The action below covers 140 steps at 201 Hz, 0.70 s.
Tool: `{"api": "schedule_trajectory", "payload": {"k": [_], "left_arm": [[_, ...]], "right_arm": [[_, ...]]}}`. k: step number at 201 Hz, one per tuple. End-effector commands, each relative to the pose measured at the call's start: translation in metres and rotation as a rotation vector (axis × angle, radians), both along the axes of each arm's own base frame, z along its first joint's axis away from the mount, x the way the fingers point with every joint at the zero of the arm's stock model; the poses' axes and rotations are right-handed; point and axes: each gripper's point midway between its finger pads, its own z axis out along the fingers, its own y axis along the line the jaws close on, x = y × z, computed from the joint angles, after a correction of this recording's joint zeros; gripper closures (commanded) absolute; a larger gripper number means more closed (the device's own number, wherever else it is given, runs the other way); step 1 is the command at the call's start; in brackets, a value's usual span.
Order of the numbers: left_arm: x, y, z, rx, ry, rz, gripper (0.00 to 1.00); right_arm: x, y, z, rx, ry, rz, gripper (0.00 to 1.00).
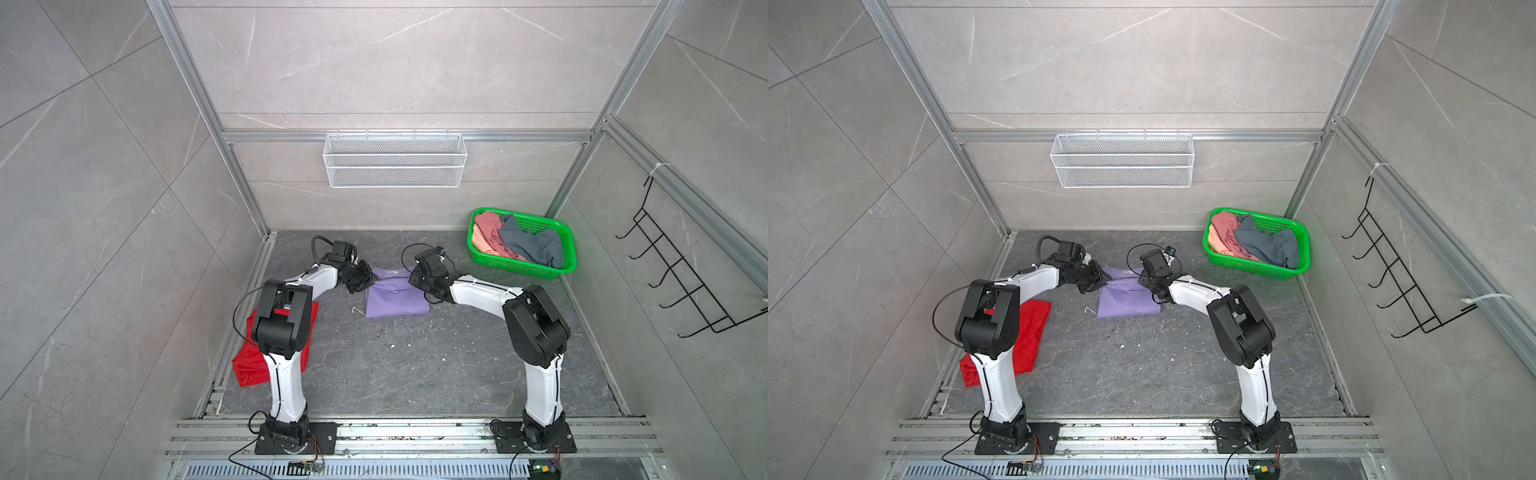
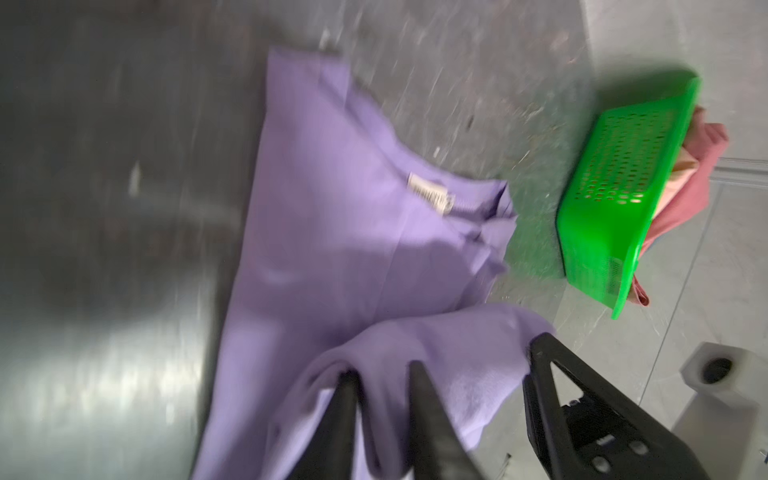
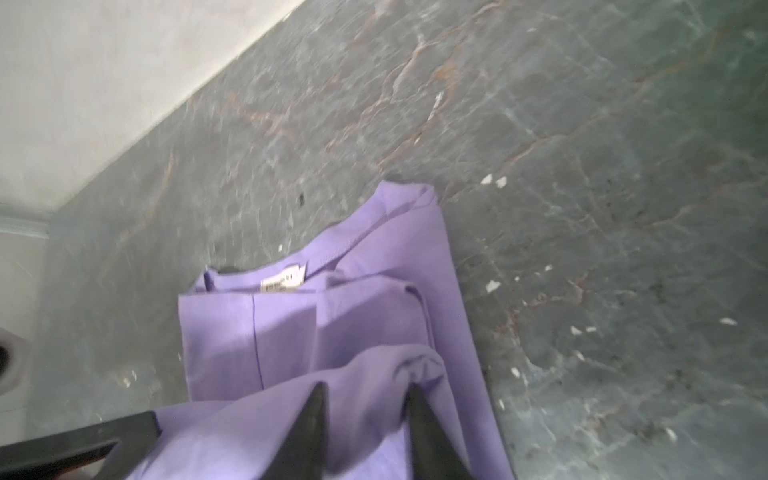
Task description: Fold and stack the t-shirts
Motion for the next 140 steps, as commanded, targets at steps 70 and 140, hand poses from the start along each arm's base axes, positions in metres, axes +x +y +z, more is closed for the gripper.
{"api": "schedule_trajectory", "payload": {"k": [70,140], "left_arm": [[0.016,0.014,0.065,-0.091,-0.162,0.016,0.58],[-0.074,0.017,0.022,0.266,-0.085,-0.118,0.48]], "right_arm": [[-0.013,-0.012,0.050,0.116,-0.106,0.116,0.48],[-0.078,-0.021,0.006,-0.022,0.029,0.227,0.33]]}}
